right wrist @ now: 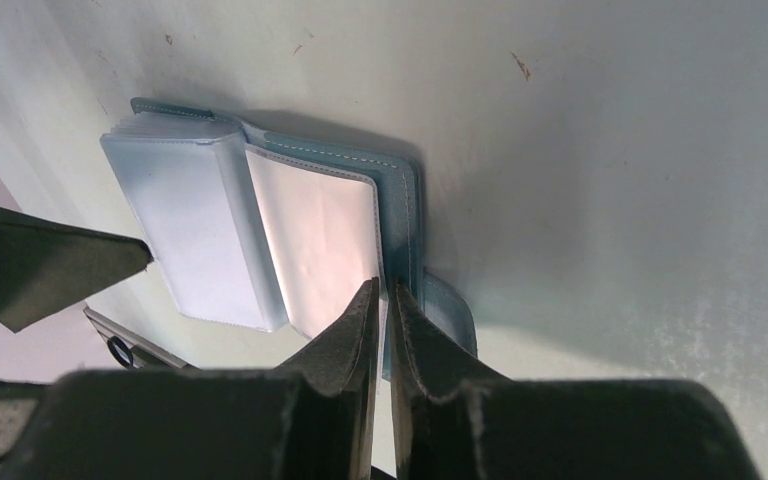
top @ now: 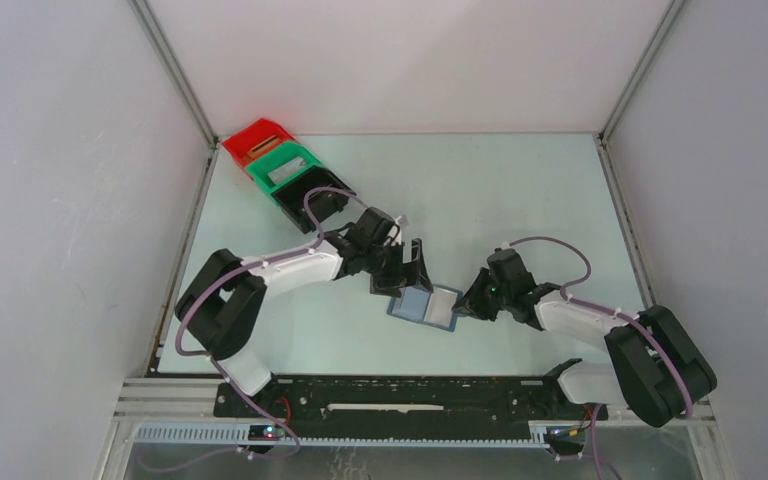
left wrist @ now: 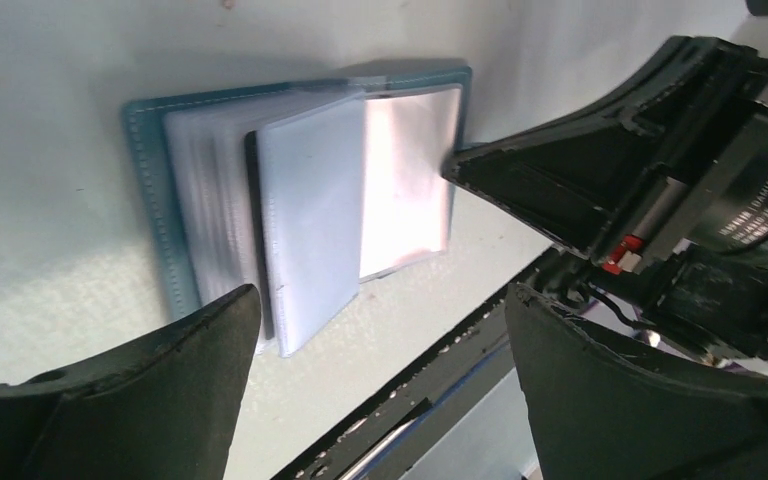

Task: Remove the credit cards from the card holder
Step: Open the card holder at the center of the board.

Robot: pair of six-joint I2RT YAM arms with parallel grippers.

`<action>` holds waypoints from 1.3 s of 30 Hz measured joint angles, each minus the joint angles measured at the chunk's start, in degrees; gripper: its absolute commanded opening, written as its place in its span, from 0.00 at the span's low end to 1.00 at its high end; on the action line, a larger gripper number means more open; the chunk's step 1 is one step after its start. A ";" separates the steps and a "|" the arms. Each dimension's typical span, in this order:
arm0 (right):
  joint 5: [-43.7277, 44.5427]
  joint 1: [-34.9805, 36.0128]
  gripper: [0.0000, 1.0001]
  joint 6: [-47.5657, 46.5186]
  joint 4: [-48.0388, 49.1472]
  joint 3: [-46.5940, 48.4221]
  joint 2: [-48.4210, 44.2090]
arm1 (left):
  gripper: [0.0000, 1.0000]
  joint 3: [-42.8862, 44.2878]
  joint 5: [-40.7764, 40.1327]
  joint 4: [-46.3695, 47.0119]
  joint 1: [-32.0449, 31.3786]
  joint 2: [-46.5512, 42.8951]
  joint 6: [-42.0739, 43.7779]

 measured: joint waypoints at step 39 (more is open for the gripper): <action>-0.17 -0.13 0.15 0.00 0.24 -0.15 -0.07 | 0.99 3.06 -2.32 -2.38 -2.51 0.87 1.01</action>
